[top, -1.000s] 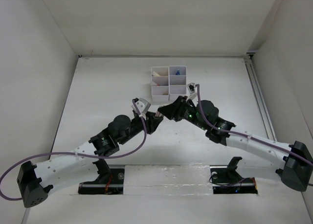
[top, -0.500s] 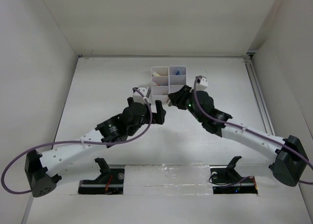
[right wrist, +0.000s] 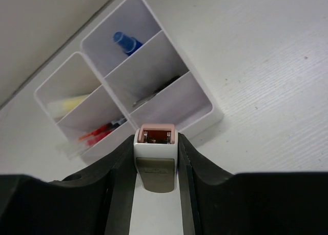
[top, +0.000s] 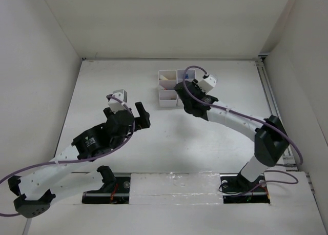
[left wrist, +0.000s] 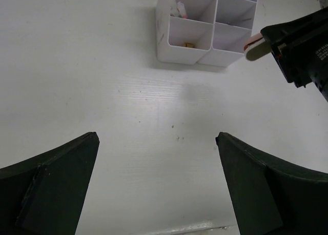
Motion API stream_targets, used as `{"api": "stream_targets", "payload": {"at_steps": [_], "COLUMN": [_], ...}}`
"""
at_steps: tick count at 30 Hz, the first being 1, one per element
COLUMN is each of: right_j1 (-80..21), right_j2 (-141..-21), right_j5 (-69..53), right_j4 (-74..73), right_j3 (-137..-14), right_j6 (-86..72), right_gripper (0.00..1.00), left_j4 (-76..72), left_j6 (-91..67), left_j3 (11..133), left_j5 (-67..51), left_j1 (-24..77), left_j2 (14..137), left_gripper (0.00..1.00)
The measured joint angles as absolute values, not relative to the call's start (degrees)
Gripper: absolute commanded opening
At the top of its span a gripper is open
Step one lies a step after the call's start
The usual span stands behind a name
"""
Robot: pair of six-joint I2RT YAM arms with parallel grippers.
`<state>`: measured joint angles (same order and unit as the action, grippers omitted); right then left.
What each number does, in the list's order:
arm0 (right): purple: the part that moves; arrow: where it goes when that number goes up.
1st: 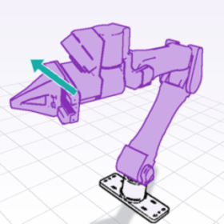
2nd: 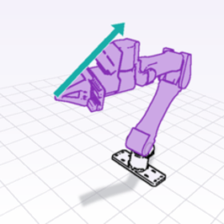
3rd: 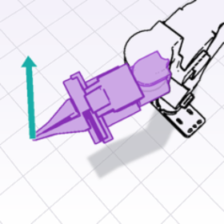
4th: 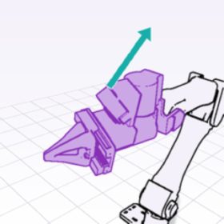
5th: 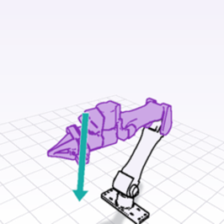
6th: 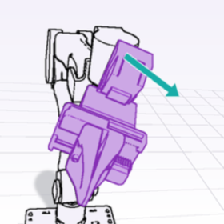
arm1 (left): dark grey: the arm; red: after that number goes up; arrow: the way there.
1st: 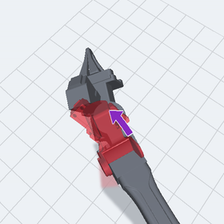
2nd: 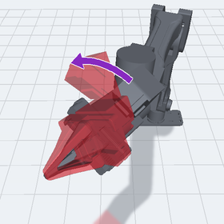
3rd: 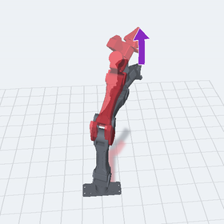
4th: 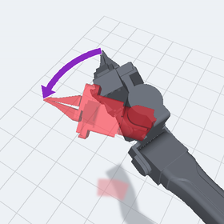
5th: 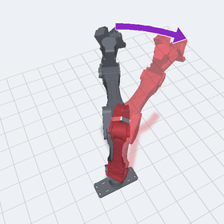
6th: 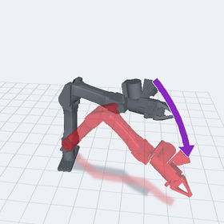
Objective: Sort the stationery into containers
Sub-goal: Place the stapler in the storage box.
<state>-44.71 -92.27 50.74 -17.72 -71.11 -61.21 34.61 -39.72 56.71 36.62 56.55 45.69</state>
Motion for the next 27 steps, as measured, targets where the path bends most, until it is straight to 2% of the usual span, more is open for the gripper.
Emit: {"api": "stream_targets", "payload": {"at_steps": [5,10,27], "right_j1": [-43.9,-43.2,-41.0], "right_j2": [-100.3,-103.6,-104.5], "right_j5": [54.7,55.7,56.4], "right_j4": [-27.3,-31.6,-25.4], "right_j3": [-77.7,-79.2,-79.2], "right_j6": [-70.0,-74.5,-73.1], "right_gripper": [0.00,0.00,0.00], "left_j4": [35.4,35.3,31.6], "left_j6": [-39.0,-37.7,-33.2], "left_j3": [55.7,54.5,53.0], "left_j5": [36.3,35.0,28.9], "left_j1": [56.5,56.1,56.1], "left_j2": [44.6,44.6,44.5], "left_gripper": [1.00,1.00,1.00]}}
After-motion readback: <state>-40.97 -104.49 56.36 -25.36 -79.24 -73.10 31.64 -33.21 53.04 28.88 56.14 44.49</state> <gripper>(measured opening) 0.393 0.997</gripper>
